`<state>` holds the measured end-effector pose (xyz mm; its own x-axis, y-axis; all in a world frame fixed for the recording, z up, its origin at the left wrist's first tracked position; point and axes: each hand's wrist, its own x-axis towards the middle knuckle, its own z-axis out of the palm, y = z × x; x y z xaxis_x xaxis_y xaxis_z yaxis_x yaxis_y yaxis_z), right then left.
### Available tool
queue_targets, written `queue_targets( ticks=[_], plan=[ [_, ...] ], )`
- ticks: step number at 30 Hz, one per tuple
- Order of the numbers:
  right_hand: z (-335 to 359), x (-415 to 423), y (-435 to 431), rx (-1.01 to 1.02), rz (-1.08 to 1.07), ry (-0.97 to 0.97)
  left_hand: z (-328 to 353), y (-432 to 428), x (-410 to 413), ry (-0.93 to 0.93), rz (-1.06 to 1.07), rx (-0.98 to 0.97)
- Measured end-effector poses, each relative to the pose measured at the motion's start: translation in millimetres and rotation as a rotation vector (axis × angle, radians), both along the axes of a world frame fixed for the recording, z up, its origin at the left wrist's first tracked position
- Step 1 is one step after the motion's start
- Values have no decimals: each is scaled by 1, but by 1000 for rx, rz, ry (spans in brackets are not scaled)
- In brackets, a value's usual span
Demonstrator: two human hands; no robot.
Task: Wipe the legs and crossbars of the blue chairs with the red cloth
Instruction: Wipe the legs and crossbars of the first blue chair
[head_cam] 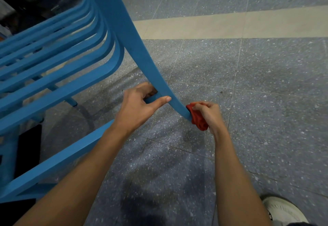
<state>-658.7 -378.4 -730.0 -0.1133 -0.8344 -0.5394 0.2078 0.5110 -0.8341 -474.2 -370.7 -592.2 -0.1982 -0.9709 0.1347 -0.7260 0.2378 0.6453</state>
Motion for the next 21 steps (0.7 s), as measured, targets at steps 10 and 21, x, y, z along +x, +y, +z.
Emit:
queue_targets(
  ticks=[10, 21],
  plan=[
    [29, 1, 5, -199, 76, -94, 0, 0, 0, -4, 1, 3],
    [17, 7, -9, -177, 155, 326, 2, 1, 0, 5, 3, -9]
  ],
)
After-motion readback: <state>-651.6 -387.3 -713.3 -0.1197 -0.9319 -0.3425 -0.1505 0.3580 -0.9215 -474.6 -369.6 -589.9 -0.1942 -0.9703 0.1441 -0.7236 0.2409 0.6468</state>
